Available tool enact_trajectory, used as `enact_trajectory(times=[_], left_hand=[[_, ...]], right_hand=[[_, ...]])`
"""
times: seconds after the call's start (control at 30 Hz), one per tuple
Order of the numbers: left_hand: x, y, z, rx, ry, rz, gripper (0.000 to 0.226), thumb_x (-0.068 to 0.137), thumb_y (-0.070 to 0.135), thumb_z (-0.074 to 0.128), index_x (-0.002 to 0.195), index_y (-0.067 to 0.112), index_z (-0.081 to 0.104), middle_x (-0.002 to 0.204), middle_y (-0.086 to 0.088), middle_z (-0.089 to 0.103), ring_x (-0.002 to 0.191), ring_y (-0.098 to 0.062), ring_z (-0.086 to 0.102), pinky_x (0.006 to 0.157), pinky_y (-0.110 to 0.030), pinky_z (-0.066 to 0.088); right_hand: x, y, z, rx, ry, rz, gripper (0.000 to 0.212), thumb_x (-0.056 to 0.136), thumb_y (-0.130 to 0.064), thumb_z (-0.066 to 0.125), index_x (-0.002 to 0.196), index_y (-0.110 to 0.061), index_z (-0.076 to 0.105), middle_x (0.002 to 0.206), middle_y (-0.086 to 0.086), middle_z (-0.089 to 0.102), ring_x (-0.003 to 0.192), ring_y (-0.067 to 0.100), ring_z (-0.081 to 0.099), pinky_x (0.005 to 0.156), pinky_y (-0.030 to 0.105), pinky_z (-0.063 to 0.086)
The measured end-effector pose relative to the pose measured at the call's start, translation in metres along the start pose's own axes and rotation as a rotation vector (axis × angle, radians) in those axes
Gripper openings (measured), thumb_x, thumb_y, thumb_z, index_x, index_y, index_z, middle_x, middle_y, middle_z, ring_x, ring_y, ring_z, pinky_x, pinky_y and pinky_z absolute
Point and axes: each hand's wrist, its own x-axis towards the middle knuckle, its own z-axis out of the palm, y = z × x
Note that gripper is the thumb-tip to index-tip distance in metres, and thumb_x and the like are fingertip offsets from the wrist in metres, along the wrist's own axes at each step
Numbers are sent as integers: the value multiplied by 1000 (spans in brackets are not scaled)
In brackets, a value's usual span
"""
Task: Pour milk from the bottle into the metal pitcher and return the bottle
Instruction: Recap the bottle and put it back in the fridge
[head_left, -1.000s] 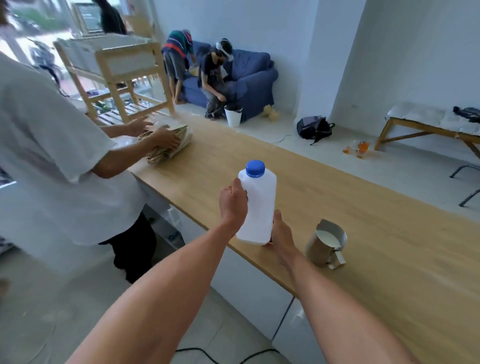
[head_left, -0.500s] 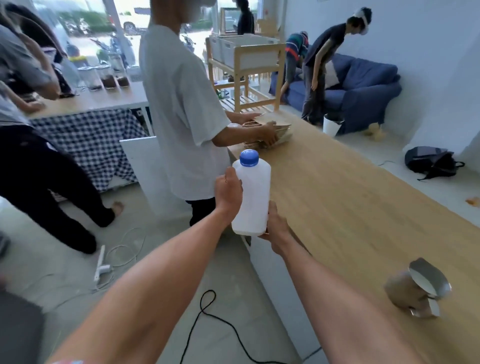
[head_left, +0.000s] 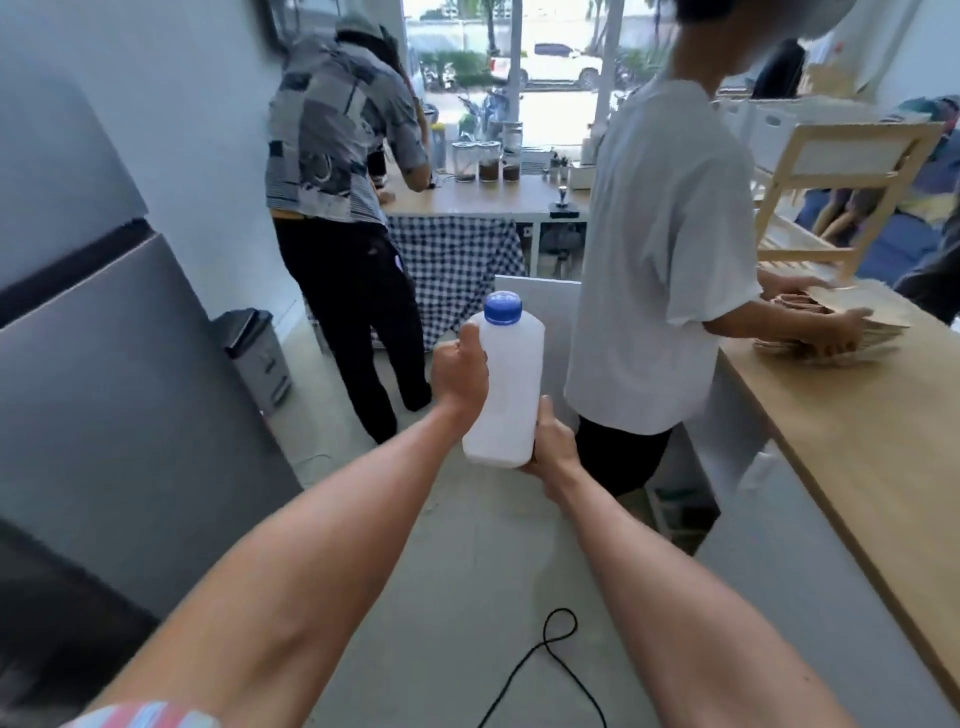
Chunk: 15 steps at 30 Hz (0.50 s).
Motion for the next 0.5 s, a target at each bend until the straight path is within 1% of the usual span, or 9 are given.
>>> enact_trajectory(times=[0.1, 0.17, 0.2, 0.27, 0.33, 0.37, 0.43, 0.5], left_hand=[[23, -1, -62, 15, 115, 4, 51, 84, 45, 43, 41, 20, 38, 45, 2, 43, 47, -18, 39, 56, -33, 32], [33, -1, -102, 69, 197, 18, 49, 85, 45, 40, 44, 19, 40, 48, 0, 45, 50, -20, 41, 58, -34, 33], [38, -1, -119, 90, 228, 24, 48, 86, 45, 39, 46, 19, 40, 49, -1, 45, 52, -21, 40, 59, -34, 33], [45, -2, -160, 95, 302, 21, 51, 89, 44, 38, 43, 22, 37, 47, 2, 40, 52, -21, 37, 60, -37, 31], [51, -4, -197, 86, 376, 11, 56, 92, 39, 43, 39, 24, 34, 45, 5, 35, 51, -19, 33, 60, -38, 29], [53, -5, -215, 88, 419, 8, 55, 91, 39, 44, 40, 24, 32, 46, 4, 35, 51, -19, 32, 60, -38, 29], [57, -8, -246, 83, 513, 11, 47, 86, 41, 44, 45, 24, 30, 49, -1, 36, 54, -19, 32, 58, -35, 28], [61, -12, -274, 91, 599, 11, 43, 85, 44, 43, 50, 20, 33, 52, -4, 38, 52, -18, 34, 54, -31, 28]], right_hand=[[4, 9, 68, -66, -99, 18, 54, 102, -59, 38, 105, -16, 72, 99, 9, 77, 79, 26, 73, 72, 44, 61], [3, 15, 109, -101, -156, 25, 54, 102, -59, 39, 100, -17, 72, 103, 12, 76, 88, 29, 73, 81, 52, 61], [2, 18, 127, -117, -179, 25, 54, 103, -59, 39, 100, -17, 72, 104, 12, 76, 91, 30, 73, 84, 54, 61], [-1, 25, 167, -166, -250, 37, 56, 103, -59, 40, 102, -14, 72, 105, 14, 75, 89, 30, 73, 84, 51, 61], [-5, 33, 204, -219, -327, 55, 60, 102, -60, 39, 101, -11, 73, 102, 17, 75, 81, 30, 72, 76, 47, 61], [-7, 38, 221, -250, -362, 62, 62, 101, -61, 38, 101, -11, 73, 100, 16, 75, 80, 31, 72, 74, 47, 61], [-12, 46, 253, -293, -430, 67, 61, 101, -61, 37, 98, -12, 73, 97, 14, 75, 85, 32, 73, 76, 50, 62], [-18, 52, 282, -313, -498, 77, 58, 101, -60, 37, 96, -14, 73, 98, 13, 75, 87, 32, 74, 77, 54, 63]])
